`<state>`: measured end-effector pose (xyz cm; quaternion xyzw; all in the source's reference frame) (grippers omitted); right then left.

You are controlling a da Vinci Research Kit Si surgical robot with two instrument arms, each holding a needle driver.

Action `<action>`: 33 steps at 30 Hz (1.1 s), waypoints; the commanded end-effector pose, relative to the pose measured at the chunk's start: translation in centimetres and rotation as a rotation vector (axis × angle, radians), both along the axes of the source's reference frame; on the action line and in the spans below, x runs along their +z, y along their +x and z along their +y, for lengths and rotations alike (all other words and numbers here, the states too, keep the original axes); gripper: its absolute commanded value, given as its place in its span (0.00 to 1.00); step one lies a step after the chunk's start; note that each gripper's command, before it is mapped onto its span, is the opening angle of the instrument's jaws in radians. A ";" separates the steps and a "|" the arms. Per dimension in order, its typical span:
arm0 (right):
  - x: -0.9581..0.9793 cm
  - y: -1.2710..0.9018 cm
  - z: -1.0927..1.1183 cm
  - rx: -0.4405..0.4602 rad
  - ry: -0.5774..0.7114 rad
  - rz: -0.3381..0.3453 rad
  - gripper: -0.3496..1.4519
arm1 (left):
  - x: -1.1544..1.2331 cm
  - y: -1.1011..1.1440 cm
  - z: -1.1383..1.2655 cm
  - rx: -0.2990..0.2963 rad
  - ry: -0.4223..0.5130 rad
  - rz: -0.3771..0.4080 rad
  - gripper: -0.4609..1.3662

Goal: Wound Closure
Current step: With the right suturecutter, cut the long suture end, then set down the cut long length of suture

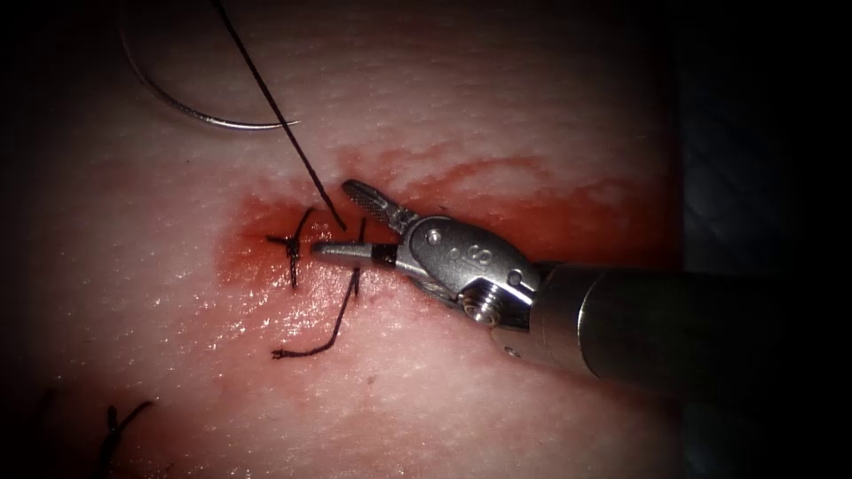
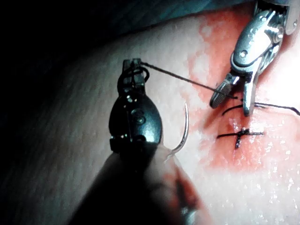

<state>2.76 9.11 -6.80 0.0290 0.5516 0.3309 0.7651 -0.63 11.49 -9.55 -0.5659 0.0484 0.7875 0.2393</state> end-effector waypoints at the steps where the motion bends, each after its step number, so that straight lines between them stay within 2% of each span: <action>1: 0.00 -0.03 0.00 -0.014 -0.010 -0.003 0.98 | 0.02 -0.01 0.01 0.006 -0.007 0.001 0.06; 6: -0.06 -0.21 -0.04 -0.047 -0.020 -0.015 0.97 | 0.15 -0.03 0.09 0.007 -0.044 0.026 0.06; 12: -0.17 -0.49 -0.14 -0.095 -0.014 -0.021 0.95 | 0.30 -0.21 0.23 0.001 -0.089 0.063 0.06; 18: -0.34 -0.98 -0.28 -0.084 -0.013 -0.044 0.93 | 0.46 -0.65 0.44 -0.027 -0.104 0.066 0.06; 22: -0.41 -1.21 -0.28 -0.071 -0.010 -0.059 0.92 | 0.54 -0.87 0.52 -0.031 -0.108 0.062 0.06; 24: -0.43 -1.34 -0.29 -0.059 -0.006 -0.070 0.92 | 0.54 -0.99 0.65 -0.026 -0.124 0.069 0.06; 27: -0.44 -1.39 -0.27 -0.026 -0.006 -0.087 0.92 | 0.54 -1.10 0.82 -0.032 -0.126 0.049 0.06; 31: -0.43 -1.27 -0.21 0.021 -0.011 -0.094 0.94 | 0.57 -1.24 0.82 -0.025 -0.134 0.045 0.06; 33: -0.43 -1.21 -0.21 0.025 -0.001 -0.087 0.92 | 0.57 -1.29 0.82 -0.025 -0.139 0.048 0.06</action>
